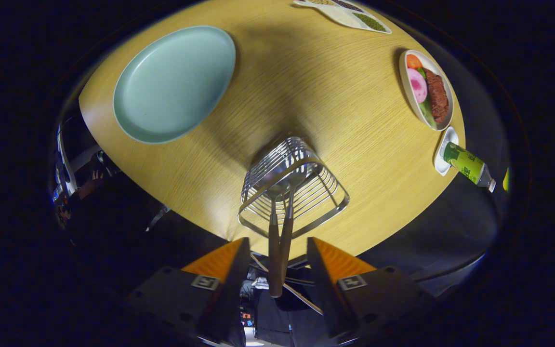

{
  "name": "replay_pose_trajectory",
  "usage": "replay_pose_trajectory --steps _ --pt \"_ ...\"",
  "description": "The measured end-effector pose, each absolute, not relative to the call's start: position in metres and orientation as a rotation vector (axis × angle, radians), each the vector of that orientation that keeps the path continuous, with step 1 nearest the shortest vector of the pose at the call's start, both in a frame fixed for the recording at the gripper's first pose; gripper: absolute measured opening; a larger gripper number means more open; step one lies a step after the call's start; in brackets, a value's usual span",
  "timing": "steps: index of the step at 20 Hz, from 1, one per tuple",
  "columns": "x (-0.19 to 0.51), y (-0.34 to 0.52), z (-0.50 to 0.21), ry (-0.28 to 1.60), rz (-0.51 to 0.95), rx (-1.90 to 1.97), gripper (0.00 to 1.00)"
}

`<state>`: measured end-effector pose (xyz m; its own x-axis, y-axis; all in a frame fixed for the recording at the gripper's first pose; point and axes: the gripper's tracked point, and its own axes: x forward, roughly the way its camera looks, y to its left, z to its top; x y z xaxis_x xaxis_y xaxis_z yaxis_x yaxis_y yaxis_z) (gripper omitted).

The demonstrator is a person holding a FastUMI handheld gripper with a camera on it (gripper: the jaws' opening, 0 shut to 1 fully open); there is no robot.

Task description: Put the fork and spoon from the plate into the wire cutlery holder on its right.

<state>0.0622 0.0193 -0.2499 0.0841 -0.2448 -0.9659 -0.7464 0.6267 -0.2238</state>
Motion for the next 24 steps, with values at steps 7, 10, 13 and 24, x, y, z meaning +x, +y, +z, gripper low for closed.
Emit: replay_pose_trajectory --steps 7,10,13,24 --pt "0.063 0.029 -0.202 1.137 0.463 -0.471 0.99" --pt "0.075 0.022 -0.168 0.912 0.423 -0.331 0.99" --pt "0.08 0.003 -0.114 0.667 0.36 -0.239 0.99" --pt "0.048 -0.018 -0.011 0.17 0.386 -0.048 0.98"
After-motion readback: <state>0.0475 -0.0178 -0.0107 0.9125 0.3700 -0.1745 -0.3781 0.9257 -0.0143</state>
